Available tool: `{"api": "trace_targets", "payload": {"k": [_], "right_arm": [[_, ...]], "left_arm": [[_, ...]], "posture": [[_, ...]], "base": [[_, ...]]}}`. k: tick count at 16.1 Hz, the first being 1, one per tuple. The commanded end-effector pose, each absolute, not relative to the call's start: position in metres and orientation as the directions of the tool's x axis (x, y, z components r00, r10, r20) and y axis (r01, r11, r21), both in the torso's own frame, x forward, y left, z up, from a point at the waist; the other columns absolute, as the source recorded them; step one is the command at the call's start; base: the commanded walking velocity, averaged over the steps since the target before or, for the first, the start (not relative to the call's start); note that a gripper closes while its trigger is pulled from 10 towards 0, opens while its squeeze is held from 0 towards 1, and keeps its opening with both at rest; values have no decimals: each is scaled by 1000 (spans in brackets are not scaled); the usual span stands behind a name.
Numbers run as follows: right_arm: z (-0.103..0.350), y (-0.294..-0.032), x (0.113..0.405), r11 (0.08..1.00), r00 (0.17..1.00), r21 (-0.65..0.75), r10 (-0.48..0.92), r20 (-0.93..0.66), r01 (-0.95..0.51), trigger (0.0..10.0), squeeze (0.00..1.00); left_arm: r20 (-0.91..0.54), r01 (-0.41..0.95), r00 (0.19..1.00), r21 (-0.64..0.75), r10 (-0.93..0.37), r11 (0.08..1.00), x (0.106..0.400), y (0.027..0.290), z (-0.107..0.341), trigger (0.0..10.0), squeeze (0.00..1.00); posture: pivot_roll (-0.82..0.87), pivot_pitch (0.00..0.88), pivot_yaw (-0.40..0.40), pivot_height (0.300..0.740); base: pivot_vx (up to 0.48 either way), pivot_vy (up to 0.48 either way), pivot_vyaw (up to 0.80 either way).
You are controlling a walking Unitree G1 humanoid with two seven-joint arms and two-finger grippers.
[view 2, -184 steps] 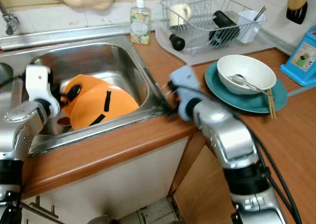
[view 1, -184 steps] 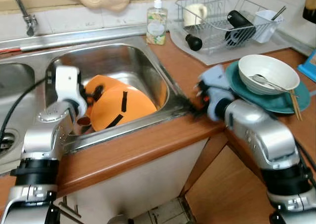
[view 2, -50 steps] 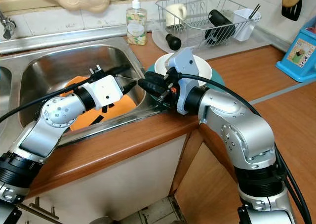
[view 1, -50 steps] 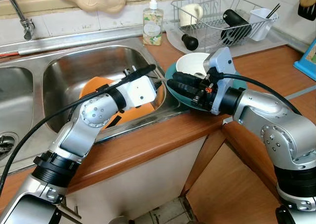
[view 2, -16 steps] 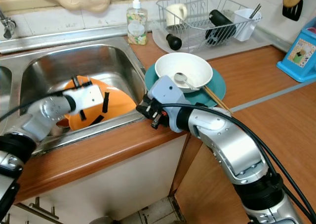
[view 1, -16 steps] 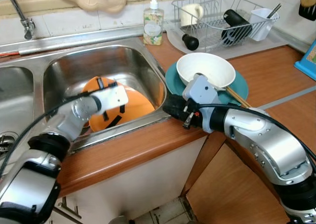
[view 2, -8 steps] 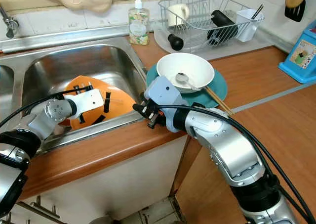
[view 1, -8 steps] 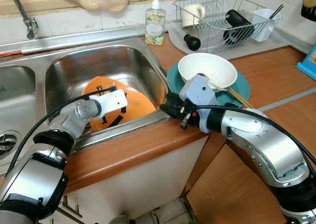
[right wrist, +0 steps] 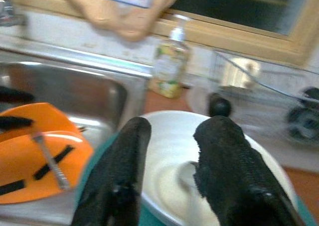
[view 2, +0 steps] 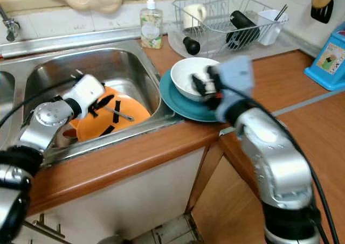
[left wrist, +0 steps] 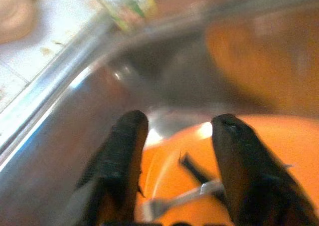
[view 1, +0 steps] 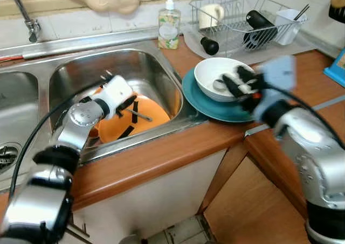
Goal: Kitchen organization
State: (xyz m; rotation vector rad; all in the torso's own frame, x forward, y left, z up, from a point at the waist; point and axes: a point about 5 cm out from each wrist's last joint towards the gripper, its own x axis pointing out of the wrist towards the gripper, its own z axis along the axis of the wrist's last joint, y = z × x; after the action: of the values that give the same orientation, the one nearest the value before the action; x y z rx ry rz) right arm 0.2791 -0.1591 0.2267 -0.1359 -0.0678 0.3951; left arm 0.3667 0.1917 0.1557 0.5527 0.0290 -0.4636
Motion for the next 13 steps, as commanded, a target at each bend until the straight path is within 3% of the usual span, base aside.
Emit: {"api": "trace_targets", "payload": {"k": [1, 3, 4, 5, 6, 9, 10, 12, 13], "right_arm": [[229, -164, 277, 923, 926, -132, 372, 61, -361, 10000, 1000], [223, -168, 275, 928, 931, -109, 363, 44, -356, 10000, 1000], [220, -168, 275, 927, 931, -104, 364, 27, -359, 10000, 1000], [216, -169, 275, 928, 932, -99, 362, 9, -360, 10000, 922], [212, -169, 275, 927, 931, -89, 365, -11, -365, 10000, 0], [203, -171, 278, 926, 930, -80, 364, -60, -368, 10000, 0], [200, -170, 280, 924, 927, -78, 369, -74, -374, 9294, 0], [196, -170, 282, 923, 925, -78, 368, -97, -376, 0, 0], [193, -169, 283, 925, 925, -76, 364, -112, -373, 0, 0]], "left_arm": [[-64, 419, 897, 438, -437, 796, 366, 189, 169, 10000, 0], [33, 481, 853, 336, -521, 810, 354, 176, 177, 10000, 0], [26, 558, 803, 316, -595, 767, 341, 165, 172, 10000, 0], [17, 620, 758, 288, -652, 729, 329, 156, 167, 10000, 0], [18, 663, 727, 244, -687, 708, 317, 149, 165, 10000, 0], [30, 721, 675, 184, -737, 668, 300, 136, 168, 10000, 0], [24, 743, 654, 164, -756, 648, 293, 132, 169, 10000, 0], [10, 774, 621, 146, -784, 615, 285, 125, 169, 10000, 0], [10, 785, 610, 129, -793, 606, 281, 121, 169, 10000, 0]], "posture": [[-166, 0, 14, 740], [-166, 0, 12, 740], [-167, 0, 9, 740], [-167, 0, 8, 740], [-166, 0, 5, 740], [-163, 0, 2, 740], [-161, 0, 2, 740], [-160, 0, 0, 740], [-160, 0, 0, 740]], "base": [[0, 0, 0], [0, 0, 0], [0, 0, 0], [0, 0, 0], [0, 0, 0], [0, 0, 0], [0, 0, 0], [0, 0, 0], [0, 0, 0]]}}
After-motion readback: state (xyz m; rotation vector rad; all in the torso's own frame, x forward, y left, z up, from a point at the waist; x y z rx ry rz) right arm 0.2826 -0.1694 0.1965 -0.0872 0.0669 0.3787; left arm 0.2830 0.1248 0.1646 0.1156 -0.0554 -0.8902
